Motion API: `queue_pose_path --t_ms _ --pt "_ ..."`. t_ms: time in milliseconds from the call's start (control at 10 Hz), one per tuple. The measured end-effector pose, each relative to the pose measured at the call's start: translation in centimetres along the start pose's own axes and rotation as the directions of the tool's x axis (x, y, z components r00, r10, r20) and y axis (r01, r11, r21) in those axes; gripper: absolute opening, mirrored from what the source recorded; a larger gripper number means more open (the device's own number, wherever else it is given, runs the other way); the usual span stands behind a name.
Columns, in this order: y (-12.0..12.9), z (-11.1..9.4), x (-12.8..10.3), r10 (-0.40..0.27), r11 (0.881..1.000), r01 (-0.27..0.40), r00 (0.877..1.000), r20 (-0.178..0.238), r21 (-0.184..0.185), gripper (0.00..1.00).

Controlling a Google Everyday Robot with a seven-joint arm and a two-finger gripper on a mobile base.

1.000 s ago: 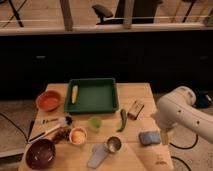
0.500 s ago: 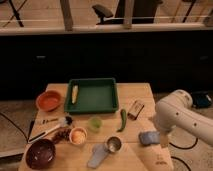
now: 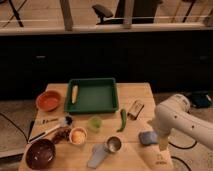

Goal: Wipe tray with sponge

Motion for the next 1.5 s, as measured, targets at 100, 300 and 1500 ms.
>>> queue_pose_path --t_ms 100,300,1500 --pt "0.2 1.0 -0.1 0.003 1.0 -0.002 1.0 0.008 -0.004 0.8" --pt "0.3 2.0 0.1 0.01 1.0 -0.01 1.0 0.02 -0.004 0.8" --pt "0.3 5.9 -0.6 0.041 0.999 -0.04 0.997 0.069 -0.016 0.8"
